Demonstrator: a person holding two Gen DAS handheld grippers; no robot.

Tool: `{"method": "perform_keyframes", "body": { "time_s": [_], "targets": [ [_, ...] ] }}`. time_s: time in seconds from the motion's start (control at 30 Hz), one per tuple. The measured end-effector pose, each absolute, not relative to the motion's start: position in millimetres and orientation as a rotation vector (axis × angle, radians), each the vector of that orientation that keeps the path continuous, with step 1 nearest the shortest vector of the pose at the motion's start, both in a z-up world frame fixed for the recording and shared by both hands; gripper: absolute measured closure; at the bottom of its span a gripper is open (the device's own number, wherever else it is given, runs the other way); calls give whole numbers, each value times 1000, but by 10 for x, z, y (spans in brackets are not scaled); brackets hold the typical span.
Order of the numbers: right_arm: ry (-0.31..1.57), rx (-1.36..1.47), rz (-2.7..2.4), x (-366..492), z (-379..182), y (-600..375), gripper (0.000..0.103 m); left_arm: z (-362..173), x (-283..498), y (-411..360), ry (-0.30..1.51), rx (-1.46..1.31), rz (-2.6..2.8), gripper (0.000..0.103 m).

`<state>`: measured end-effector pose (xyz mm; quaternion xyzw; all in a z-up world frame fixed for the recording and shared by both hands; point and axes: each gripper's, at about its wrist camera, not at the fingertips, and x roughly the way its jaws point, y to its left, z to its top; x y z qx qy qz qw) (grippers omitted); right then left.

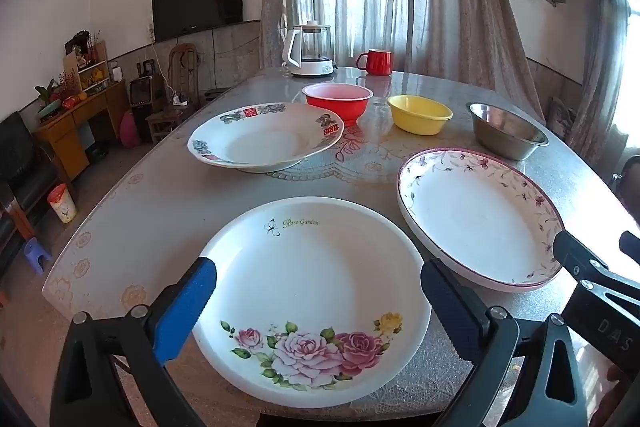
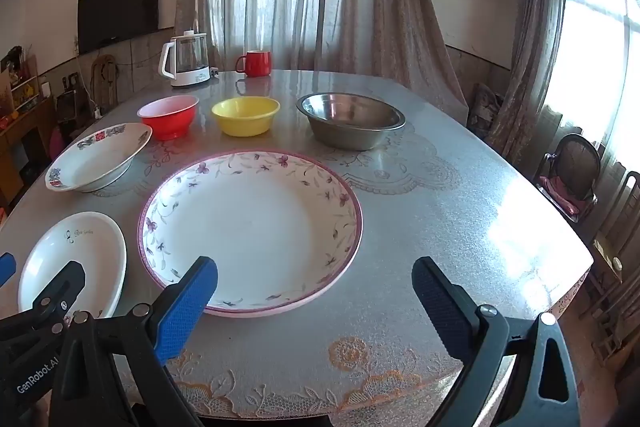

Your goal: Organize plates and bowls

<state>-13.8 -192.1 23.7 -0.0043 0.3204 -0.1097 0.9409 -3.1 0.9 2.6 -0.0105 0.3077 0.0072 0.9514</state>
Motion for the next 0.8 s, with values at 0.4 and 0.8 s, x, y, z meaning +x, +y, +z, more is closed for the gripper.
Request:
{"method": "perform_keyframes", "body": {
  "time_s": [0.4,0.8],
  "targets": [
    [634,-17,-184,-122,234,-1868,4,35,3,2,647,-7,32,0],
    [637,-8,-169,-87,207,-1864,4,12,10,12,658,-9,30,0]
  ]
}}
